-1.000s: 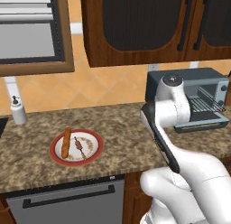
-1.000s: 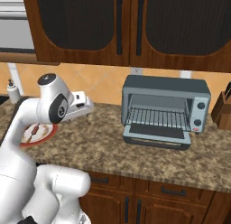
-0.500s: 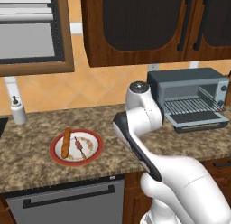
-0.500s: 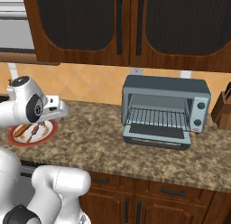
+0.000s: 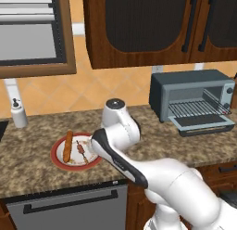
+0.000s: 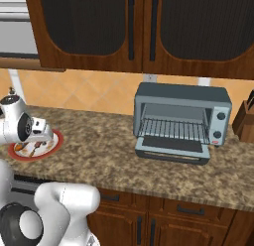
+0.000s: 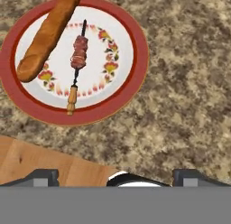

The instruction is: Pick up the kebab skewer and baguette bread, and place them inside the toaster oven. Close the toaster oven door and start by setting the timer.

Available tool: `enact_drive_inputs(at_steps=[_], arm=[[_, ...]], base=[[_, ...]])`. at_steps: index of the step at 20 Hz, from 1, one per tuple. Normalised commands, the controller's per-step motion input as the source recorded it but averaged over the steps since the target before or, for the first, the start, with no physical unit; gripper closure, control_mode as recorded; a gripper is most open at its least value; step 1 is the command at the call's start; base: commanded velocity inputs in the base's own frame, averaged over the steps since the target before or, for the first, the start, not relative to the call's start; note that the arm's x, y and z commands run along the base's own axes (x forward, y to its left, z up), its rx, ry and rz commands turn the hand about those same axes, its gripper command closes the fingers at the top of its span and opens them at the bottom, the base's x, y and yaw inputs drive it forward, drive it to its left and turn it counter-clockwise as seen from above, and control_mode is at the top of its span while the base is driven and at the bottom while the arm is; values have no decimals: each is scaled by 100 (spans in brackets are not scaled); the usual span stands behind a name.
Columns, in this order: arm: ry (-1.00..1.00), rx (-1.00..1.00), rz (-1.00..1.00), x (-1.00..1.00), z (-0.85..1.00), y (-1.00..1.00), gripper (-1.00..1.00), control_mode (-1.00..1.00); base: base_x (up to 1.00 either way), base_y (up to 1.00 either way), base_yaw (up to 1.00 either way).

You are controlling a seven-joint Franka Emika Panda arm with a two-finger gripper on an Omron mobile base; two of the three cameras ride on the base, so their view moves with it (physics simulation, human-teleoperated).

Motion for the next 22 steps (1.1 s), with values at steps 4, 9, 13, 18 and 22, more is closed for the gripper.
enact_drive_inputs(at_steps=[4, 9, 13, 18, 22], arm=[[16, 11, 0, 26, -49, 100, -100, -100], [15, 2, 0, 36, -43, 78, -100, -100], [11, 0, 0, 29, -15, 25, -100, -100], [6, -6, 0, 27, -20, 0, -100, -100], [0, -7, 0, 29, -47, 2, -100, -100]], base=[[0, 0, 0], [0, 0, 0], [0, 0, 0], [0, 0, 0], [0, 0, 0]])
